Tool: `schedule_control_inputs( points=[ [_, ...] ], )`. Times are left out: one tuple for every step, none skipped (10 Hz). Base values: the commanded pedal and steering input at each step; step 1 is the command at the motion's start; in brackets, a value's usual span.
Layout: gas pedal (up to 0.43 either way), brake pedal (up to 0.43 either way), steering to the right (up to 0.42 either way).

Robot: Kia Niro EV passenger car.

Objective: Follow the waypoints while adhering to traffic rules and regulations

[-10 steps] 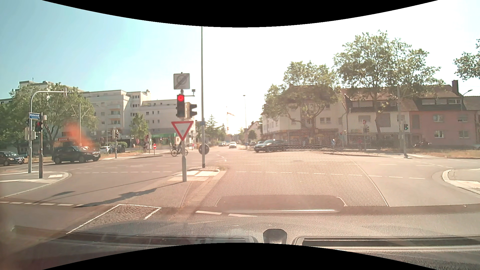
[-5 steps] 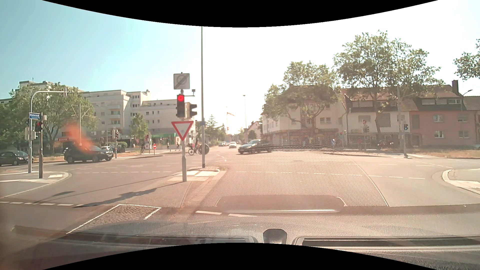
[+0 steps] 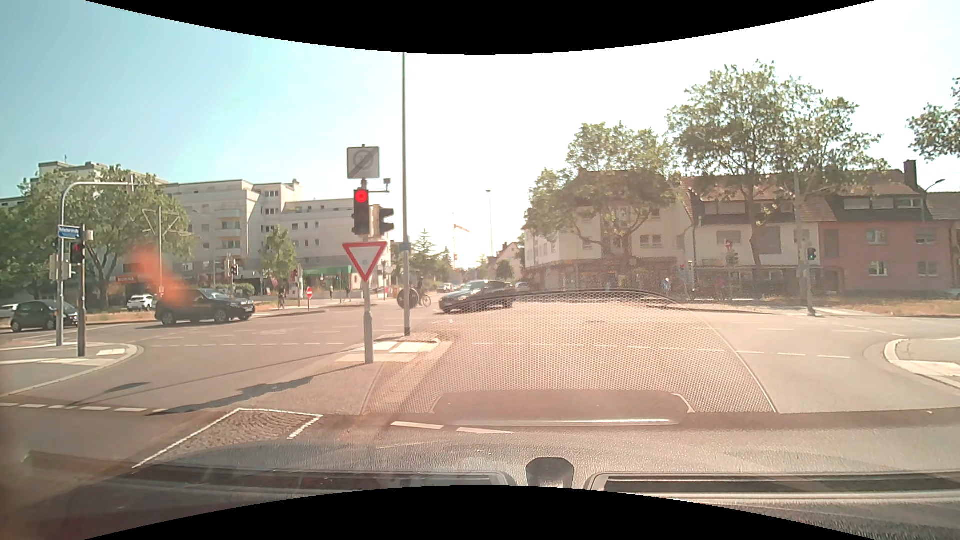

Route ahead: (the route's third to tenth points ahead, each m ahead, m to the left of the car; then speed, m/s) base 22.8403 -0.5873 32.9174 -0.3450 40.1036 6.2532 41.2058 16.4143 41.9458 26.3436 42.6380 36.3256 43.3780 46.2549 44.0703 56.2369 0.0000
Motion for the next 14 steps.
schedule_control_inputs(
  points=[
    [0.000, 0.293, -0.001],
    [0.000, 0.293, -0.001],
    [0.000, 0.293, -0.001],
    [0.000, 0.293, -0.001],
    [0.000, 0.293, -0.001],
    [0.000, 0.293, -0.001],
    [0.000, 0.293, -0.001],
    [0.000, 0.293, -0.001],
    [0.000, 0.293, -0.001],
    [0.000, 0.293, -0.001],
    [0.000, 0.293, -0.001],
    [0.000, 0.293, -0.001],
    [0.000, 0.293, -0.001],
    [0.000, 0.293, -0.001]
  ],
)
